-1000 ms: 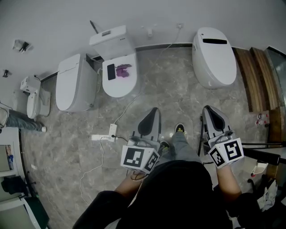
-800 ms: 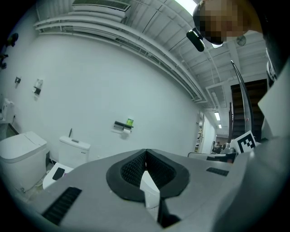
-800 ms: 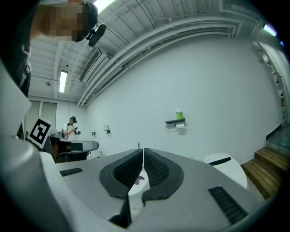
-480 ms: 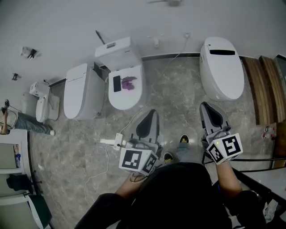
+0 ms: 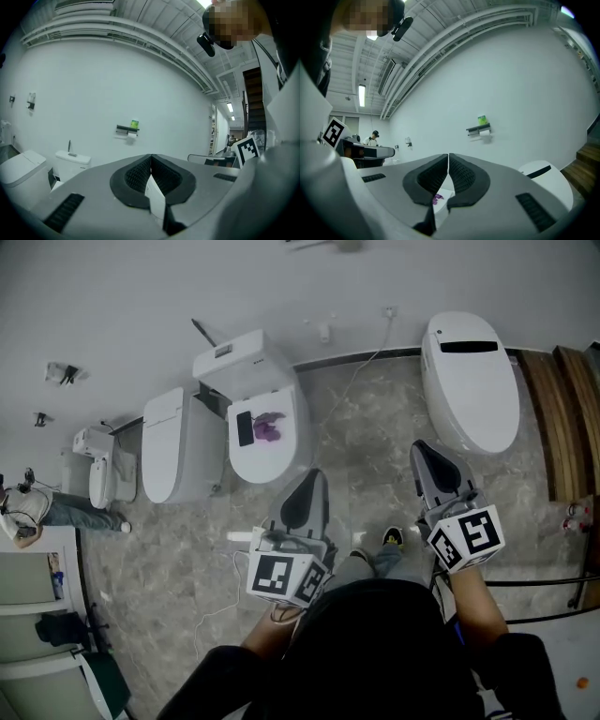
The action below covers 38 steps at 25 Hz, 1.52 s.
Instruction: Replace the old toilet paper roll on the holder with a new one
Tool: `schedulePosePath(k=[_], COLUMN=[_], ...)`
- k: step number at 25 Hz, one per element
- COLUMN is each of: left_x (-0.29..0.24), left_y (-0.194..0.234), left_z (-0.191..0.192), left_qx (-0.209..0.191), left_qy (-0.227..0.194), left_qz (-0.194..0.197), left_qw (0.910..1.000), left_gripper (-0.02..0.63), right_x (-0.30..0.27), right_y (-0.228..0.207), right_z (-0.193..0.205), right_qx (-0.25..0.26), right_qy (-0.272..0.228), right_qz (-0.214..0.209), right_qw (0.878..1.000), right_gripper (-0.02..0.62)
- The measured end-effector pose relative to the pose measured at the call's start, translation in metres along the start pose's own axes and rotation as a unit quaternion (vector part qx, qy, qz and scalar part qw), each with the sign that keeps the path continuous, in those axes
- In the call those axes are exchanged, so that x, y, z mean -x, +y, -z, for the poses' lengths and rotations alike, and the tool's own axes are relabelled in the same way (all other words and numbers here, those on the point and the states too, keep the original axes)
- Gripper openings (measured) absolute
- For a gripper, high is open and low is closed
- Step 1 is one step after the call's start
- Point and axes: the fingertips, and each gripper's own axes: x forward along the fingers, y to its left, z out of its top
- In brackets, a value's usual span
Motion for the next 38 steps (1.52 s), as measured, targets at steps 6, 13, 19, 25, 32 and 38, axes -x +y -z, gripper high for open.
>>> schedulePosePath(k=[6,13,19,25,32,38], left_x=[-0.023,-0.054,-0.088,-0.119,-0.145,-0.162], left_y=[-0.004,0.008,0.038,0.076,0.110,0.125], left_z=[0.002,0.002,-0.004,-0.020,-0.022,-0.031], left_qx=[0.000,0.009,0.010,0.009,0.024,0.023], left_qy=[0.008,0.008,0.000,-0.016,-0.018,-0.020], left_qz=[0.010,0.029,0.047,0.060,0.068,0.066], left_qw=[0.9999,0.9995,0.9988,0.9980,0.9973,0.9974], left_gripper=[0.023,0.023,0.023,0.023,0.023,0.023], right_x=[-0.004,-0.026,-0.066,-0.115,-0.154,-0.171], right_y=[-0.020,-0.033,-0.041,-0.039,-0.038,-0.043], right_z=[0.004,0.004,0.003,0.004,-0.003,-0.007], right_qx=[-0.010,-0.004,0.008,0.028,0.046,0.051], right_qy=[0.001,0.007,0.019,0.041,0.047,0.052], right_qz=[0.013,0.024,0.031,0.025,0.028,0.033], right_qw=[1.000,1.000,0.999,0.998,0.997,0.997], right_gripper=[0.021,0.021,0.021,0.021,0.021,0.021])
